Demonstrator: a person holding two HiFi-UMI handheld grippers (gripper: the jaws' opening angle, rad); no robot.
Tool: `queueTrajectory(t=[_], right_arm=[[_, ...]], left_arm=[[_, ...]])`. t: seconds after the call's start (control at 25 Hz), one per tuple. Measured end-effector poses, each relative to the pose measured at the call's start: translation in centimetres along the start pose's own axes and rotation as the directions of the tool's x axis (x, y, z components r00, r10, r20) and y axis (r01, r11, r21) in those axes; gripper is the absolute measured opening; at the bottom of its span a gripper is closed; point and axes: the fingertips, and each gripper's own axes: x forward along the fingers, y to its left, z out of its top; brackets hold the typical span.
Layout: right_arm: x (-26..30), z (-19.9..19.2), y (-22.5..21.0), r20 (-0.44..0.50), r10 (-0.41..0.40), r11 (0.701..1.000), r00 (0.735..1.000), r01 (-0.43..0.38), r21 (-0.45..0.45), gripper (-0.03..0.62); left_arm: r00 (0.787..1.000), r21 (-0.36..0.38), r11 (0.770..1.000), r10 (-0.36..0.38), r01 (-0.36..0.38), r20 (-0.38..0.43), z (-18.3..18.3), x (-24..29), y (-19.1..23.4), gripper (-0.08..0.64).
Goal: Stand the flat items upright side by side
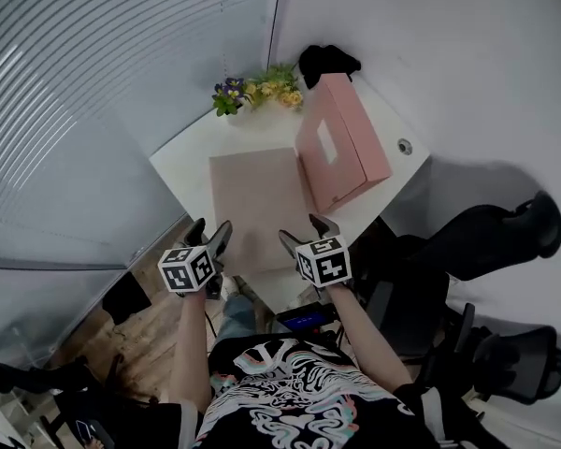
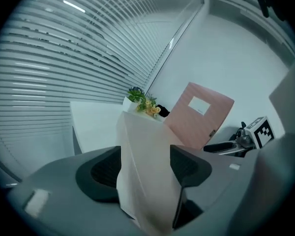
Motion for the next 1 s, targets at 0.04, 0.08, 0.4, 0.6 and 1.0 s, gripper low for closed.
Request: queueTrajectory(t=[0.04,0.08,0.4,0.6,1.0], right_arm=[[0.7,-0.2,-0.4,-0.014,-0.021,1.0,1.0,0.021,-0.001,0.341],[1.4,-0.5,-0.8,-0.032,-0.041,0.999,0.999,0.04,-0.002,0.342],[4.1,-2.0,-2.3,-0.112,-0.12,0.992,0.986,0.123,0.02,0.348],[4.8,-1.8,-1.5,-0.107,-0.083,0.995,0.991,0.088,0.041,0.328],[7.0,-0.1,1.8,-0.089,-0.016,1.0,0.996,0.015,-0.013,0.333]], left_arm=[[1.0,-0.006,1.0,-0.005,0.005,-0.012,-0.4,0.3,0.4,0.304],[1.0,-0.011,1.0,-0.011,0.011,-0.024,-0.7,0.7,0.7,0.305],[0.994,-0.065,0.996,-0.068,0.063,-0.084,-2.4,2.3,2.2,0.304],[0.991,-0.095,0.992,-0.094,0.085,-0.096,-2.8,2.4,2.9,0.301],[0.995,-0.164,0.985,-0.059,0.045,-0.083,-2.6,0.7,6.0,0.302]])
